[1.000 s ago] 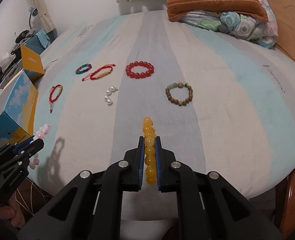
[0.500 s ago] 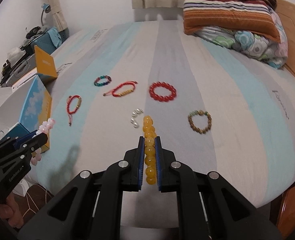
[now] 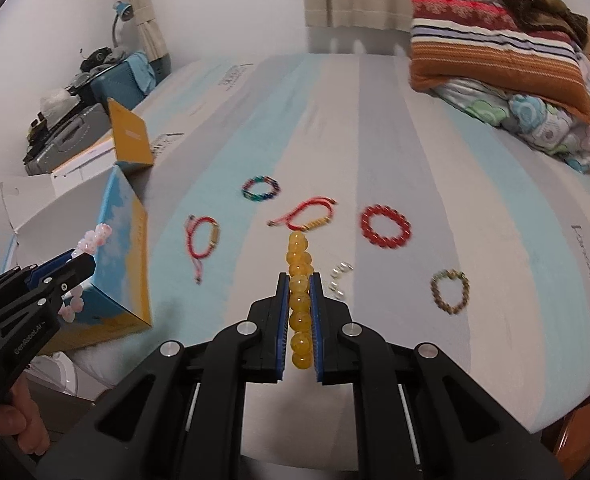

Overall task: Organize jewelry
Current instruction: 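Carry both held bracelets over the open white cardboard box, then open both tools to drop the bracelets into the box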

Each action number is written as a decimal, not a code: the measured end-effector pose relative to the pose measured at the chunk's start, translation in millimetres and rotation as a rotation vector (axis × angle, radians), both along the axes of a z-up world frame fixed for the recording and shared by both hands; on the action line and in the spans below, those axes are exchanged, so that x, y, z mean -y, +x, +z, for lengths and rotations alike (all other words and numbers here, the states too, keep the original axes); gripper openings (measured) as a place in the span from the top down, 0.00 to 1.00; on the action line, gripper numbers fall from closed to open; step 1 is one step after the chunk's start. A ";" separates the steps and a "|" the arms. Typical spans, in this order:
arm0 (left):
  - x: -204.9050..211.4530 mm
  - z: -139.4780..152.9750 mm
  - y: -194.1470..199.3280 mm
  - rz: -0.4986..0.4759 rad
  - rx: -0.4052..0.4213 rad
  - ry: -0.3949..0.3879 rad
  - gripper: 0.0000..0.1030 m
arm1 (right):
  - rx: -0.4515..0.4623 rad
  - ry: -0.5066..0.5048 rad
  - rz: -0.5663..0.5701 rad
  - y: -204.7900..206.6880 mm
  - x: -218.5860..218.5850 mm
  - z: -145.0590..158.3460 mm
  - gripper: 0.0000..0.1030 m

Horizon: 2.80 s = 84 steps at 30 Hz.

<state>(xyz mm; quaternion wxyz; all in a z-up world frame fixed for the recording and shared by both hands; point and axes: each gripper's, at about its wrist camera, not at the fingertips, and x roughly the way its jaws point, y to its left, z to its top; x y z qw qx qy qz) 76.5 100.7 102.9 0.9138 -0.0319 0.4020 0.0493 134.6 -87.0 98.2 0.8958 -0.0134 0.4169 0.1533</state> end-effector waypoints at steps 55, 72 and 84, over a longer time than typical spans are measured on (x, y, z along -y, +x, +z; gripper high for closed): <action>-266.8 -66.6 -69.6 0.408 -0.295 -0.128 0.81 | -0.197 -0.138 0.363 -17.8 -312.9 -64.1 0.91; -257.5 -58.0 -74.1 0.457 -0.235 -0.075 0.25 | -0.148 -0.063 0.352 -25.2 -300.9 -50.9 0.29; -226.9 -31.6 -71.3 0.455 -0.144 -0.028 0.06 | 0.047 -0.064 0.289 -34.2 -262.6 -15.4 0.07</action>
